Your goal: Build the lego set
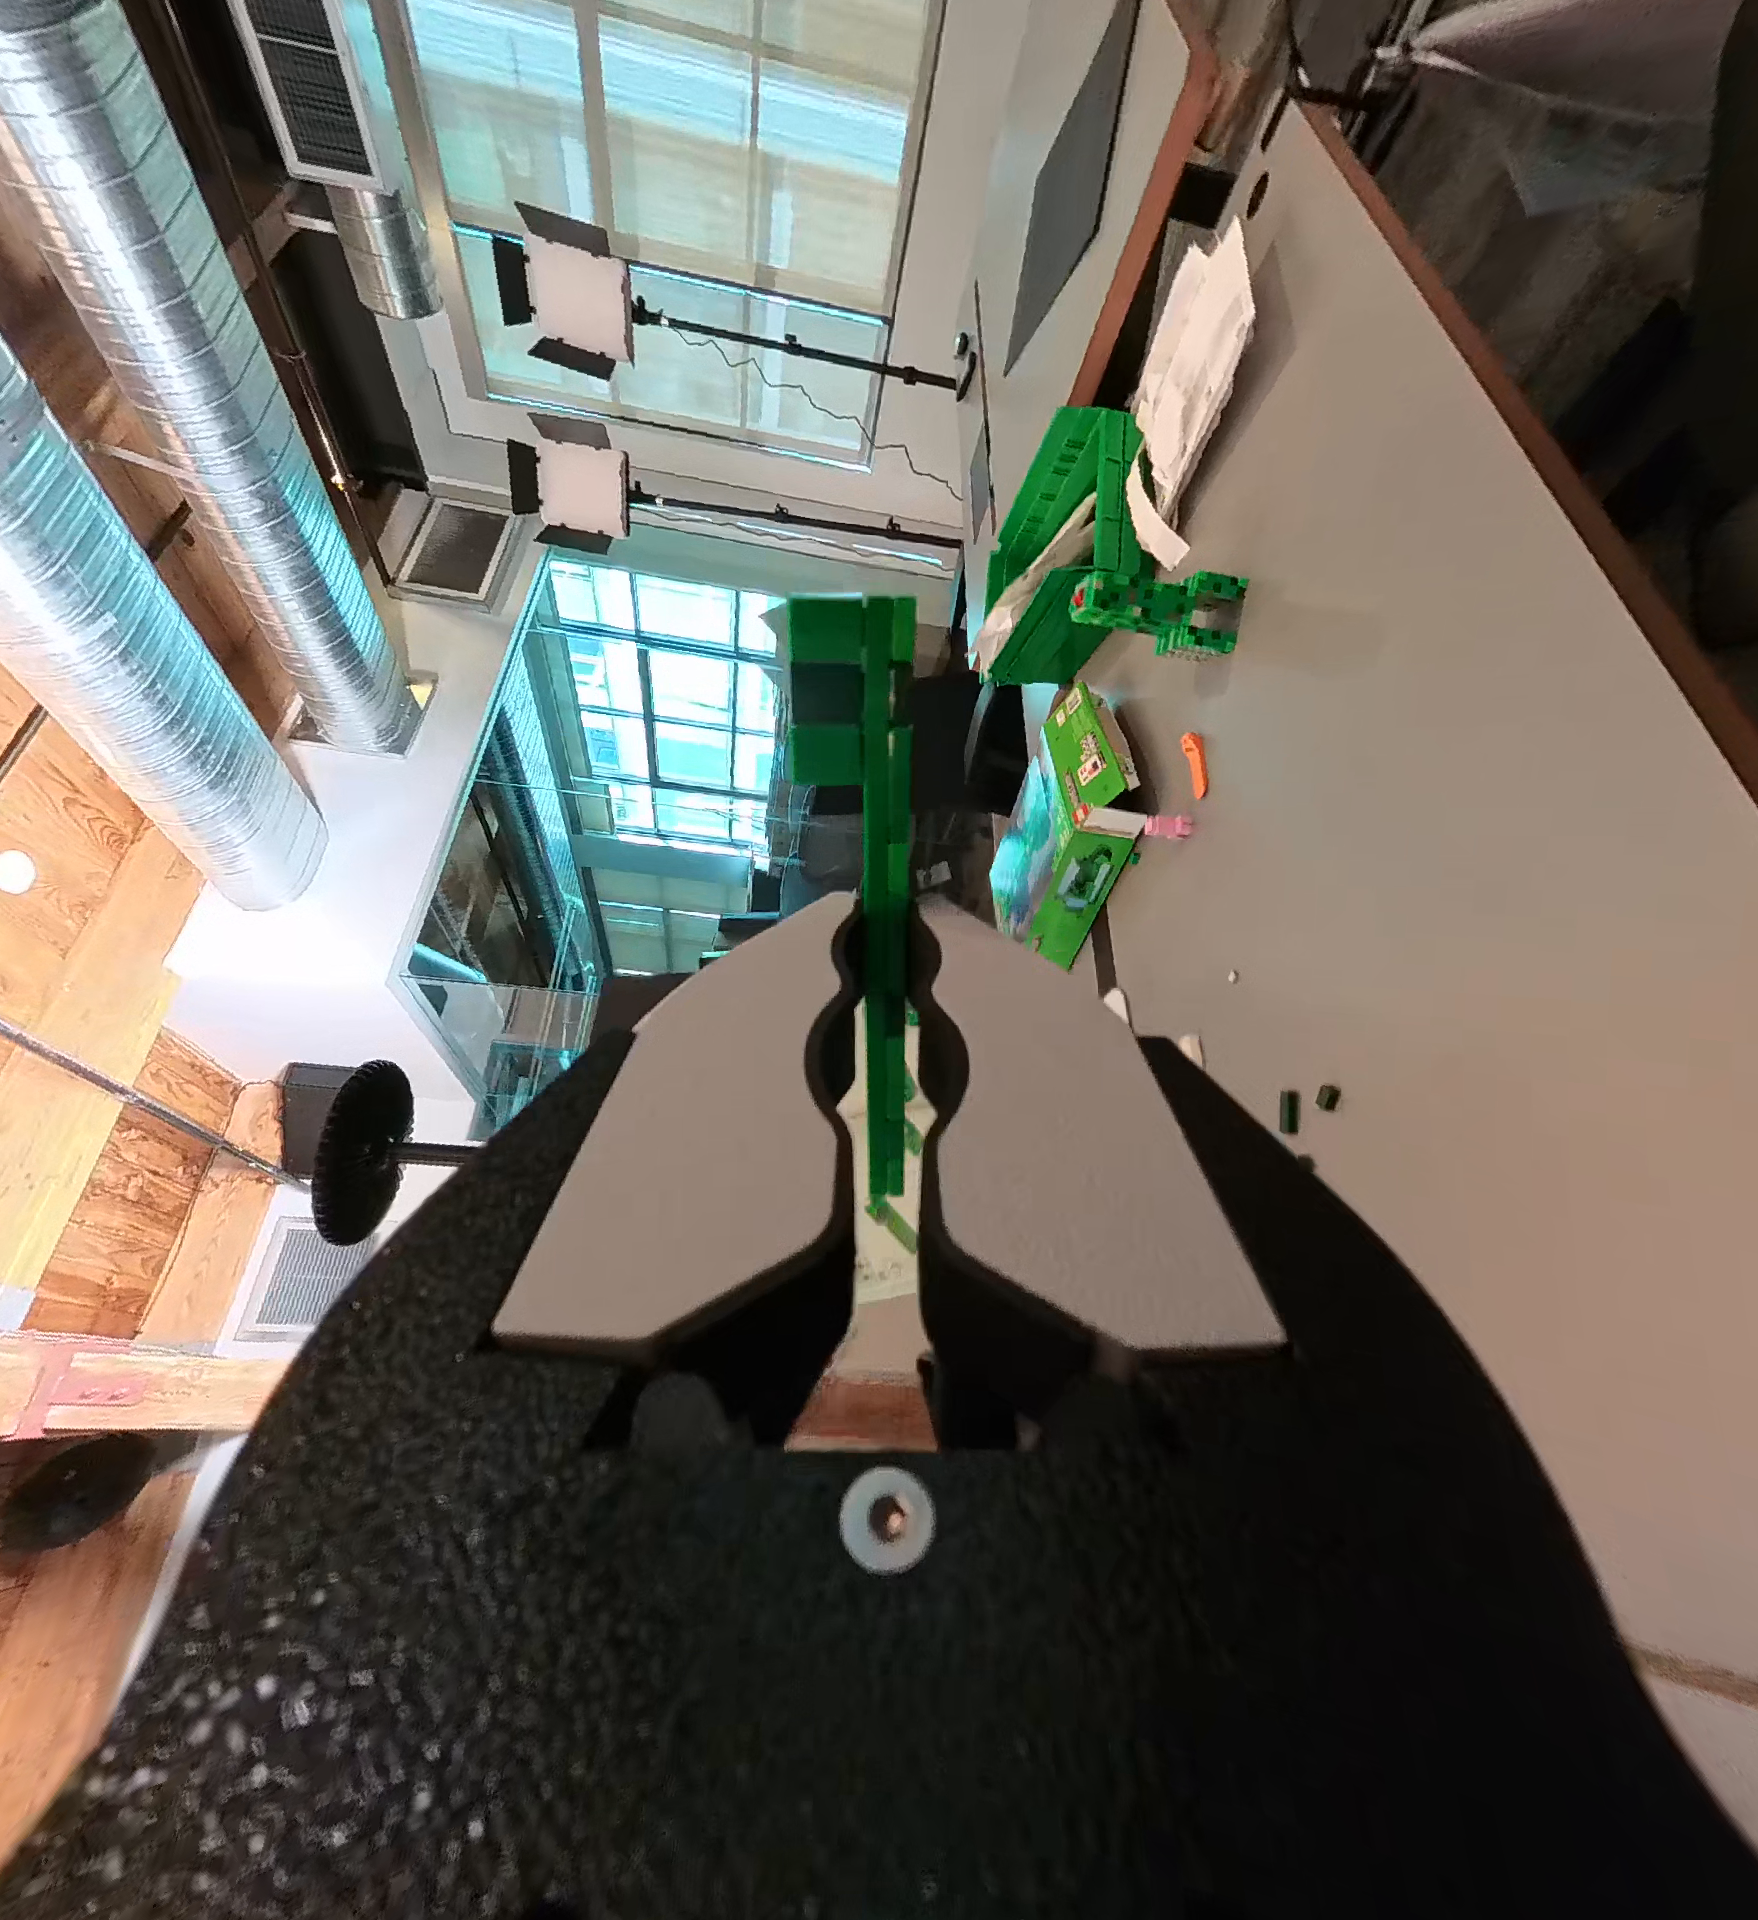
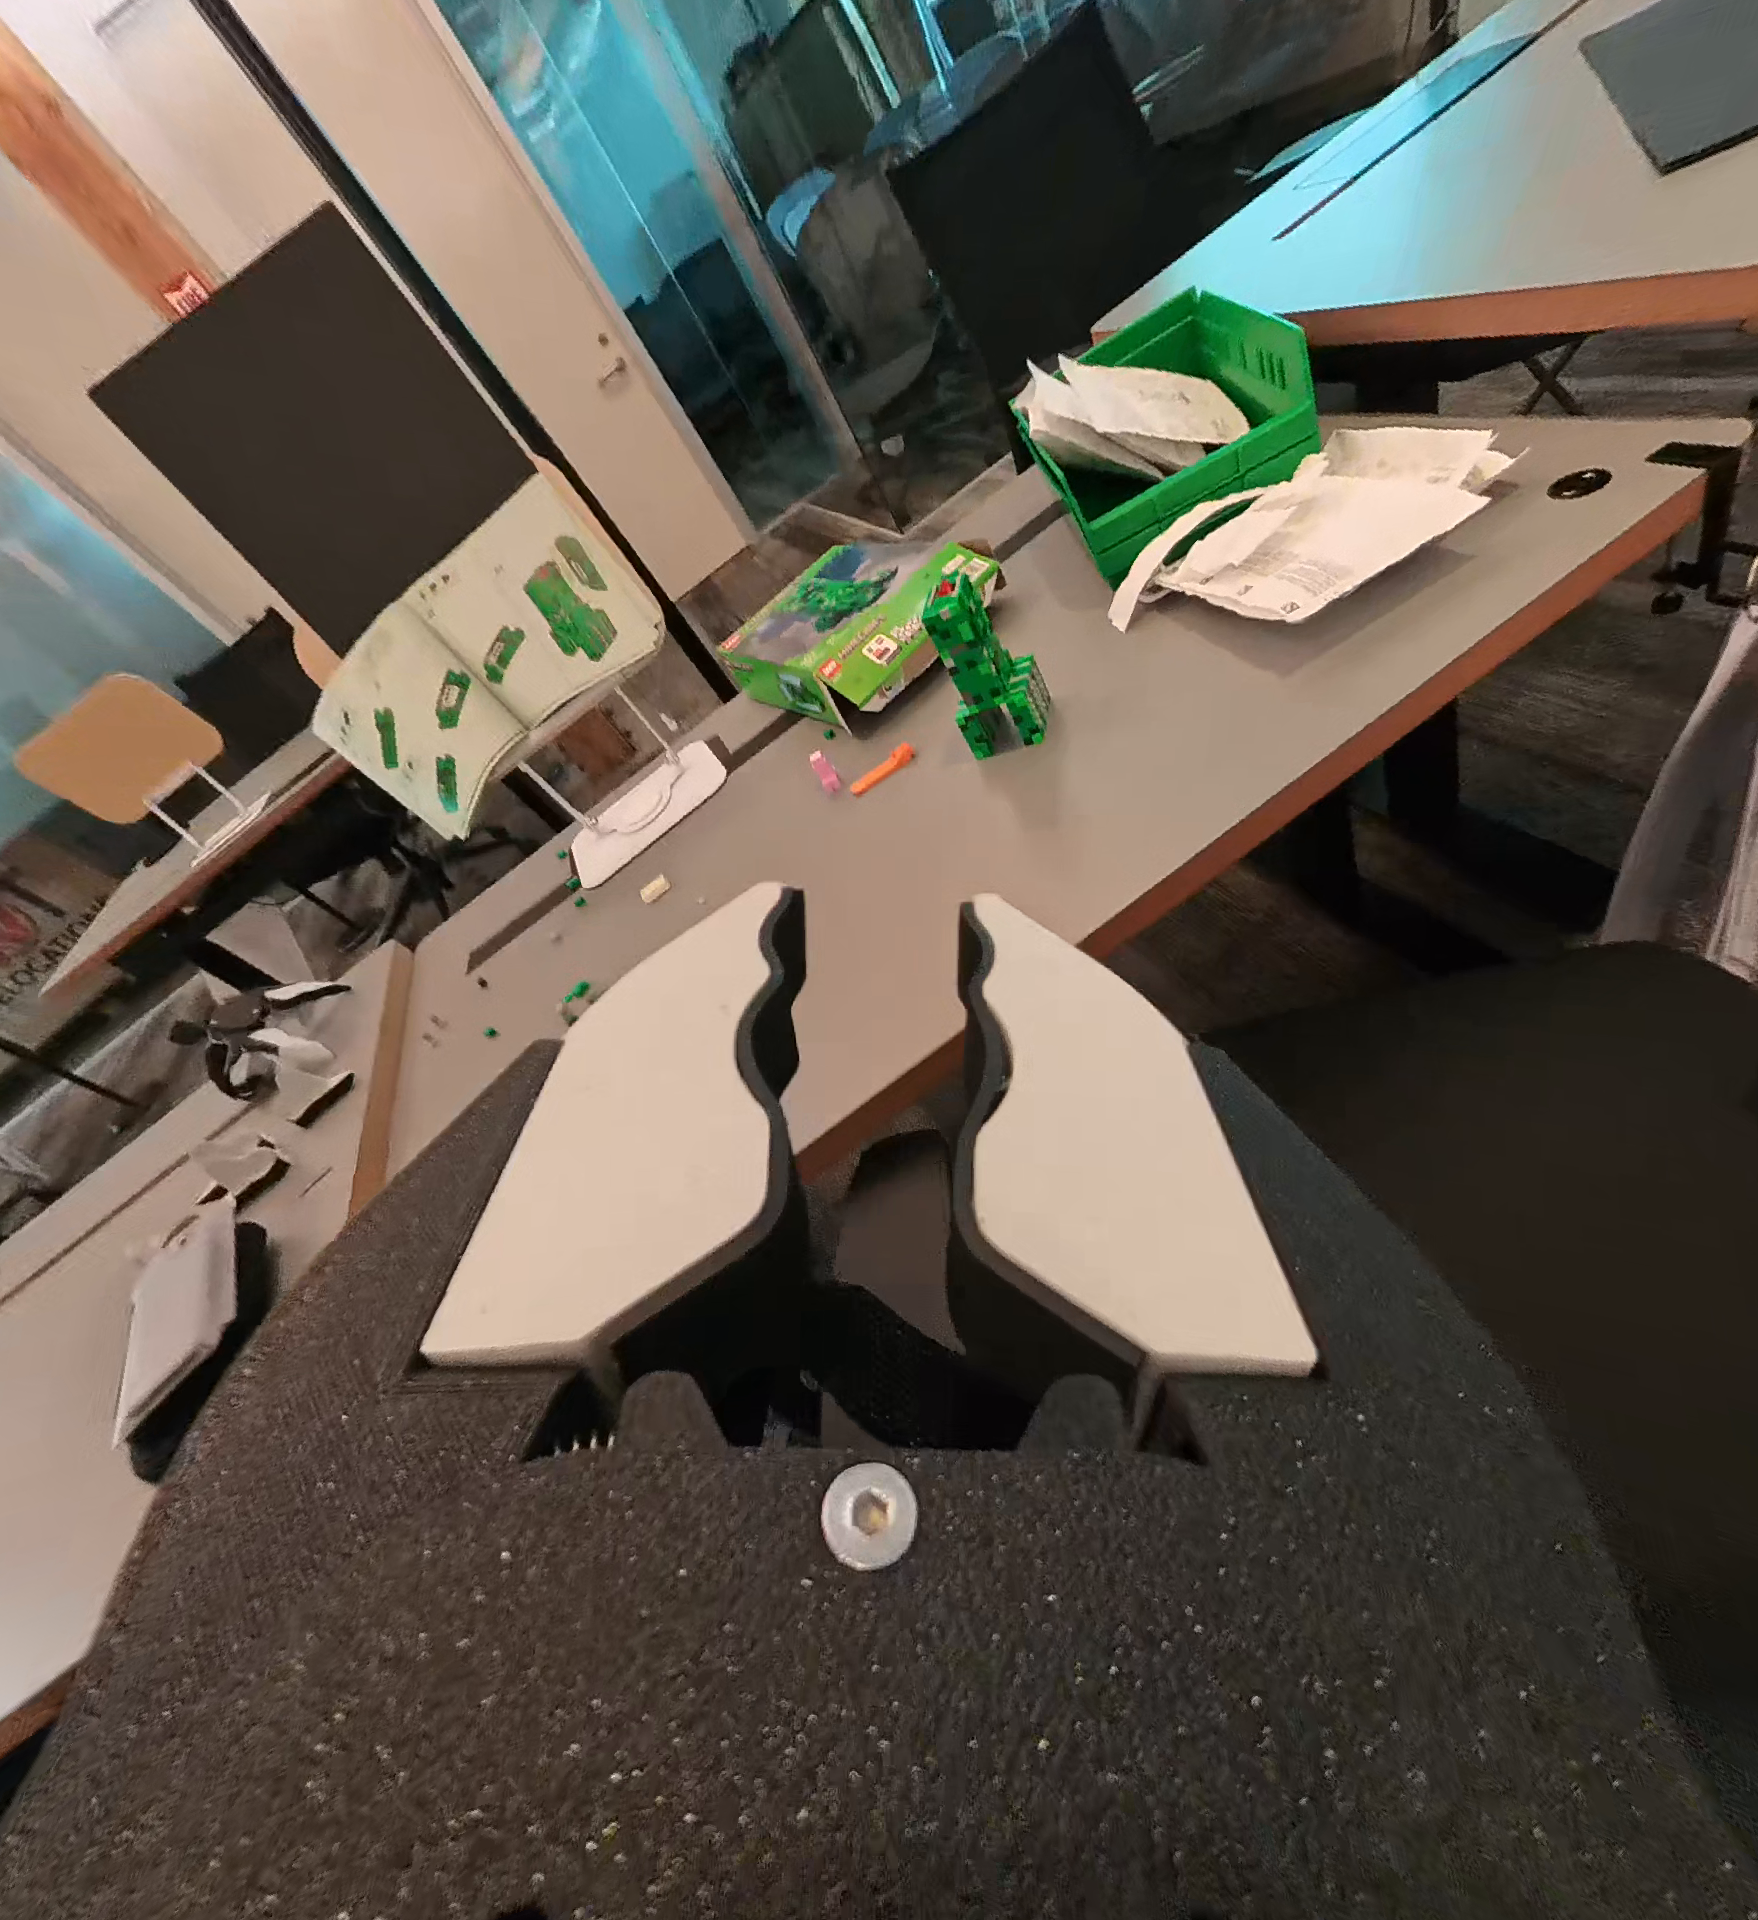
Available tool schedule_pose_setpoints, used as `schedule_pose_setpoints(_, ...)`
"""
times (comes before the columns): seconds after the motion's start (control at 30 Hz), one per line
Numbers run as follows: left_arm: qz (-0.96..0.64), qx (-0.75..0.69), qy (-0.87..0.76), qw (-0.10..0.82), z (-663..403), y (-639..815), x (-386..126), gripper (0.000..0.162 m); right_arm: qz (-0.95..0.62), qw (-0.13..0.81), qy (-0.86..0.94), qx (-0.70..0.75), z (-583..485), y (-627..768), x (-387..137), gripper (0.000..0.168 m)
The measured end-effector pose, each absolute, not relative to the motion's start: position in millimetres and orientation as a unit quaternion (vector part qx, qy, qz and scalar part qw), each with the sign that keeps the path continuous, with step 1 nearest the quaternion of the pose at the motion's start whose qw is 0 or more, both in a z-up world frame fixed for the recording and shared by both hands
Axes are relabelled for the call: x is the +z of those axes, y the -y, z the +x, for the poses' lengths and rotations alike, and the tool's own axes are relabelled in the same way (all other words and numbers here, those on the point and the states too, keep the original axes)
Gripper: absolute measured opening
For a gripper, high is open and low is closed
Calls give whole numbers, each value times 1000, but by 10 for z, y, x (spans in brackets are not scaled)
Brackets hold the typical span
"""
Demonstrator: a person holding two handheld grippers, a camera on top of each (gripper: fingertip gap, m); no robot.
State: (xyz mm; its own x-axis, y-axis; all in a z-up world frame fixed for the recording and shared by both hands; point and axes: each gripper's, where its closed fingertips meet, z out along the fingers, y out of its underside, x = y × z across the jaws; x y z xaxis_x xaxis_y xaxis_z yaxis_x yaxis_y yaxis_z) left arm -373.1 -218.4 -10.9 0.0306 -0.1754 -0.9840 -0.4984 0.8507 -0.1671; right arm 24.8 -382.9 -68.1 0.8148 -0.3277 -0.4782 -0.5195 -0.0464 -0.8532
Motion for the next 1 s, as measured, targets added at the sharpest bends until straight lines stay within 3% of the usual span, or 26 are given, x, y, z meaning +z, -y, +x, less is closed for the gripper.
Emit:
schedule_pose_setpoints(0.03,-245,124,-688,672,-3761,2188,-150,6,-720,624,-294,74,247,3816,-648,27)
schedule_pose_setpoints(0.4,-294,136,-661,677,-4206,1989,-237,5,-759,619,-168,107,-767,3293,29,33)
schedule_pose_setpoints(0.83,-304,164,-639,687,-4280,2093,-340,5,-766,610,-56,197,-1829,2732,-120,33)
schedule_pose_setpoints(1.0,-318,187,-649,665,-3793,1740,-745,5,-746,625,-43,225,-2008,2743,-147,33)
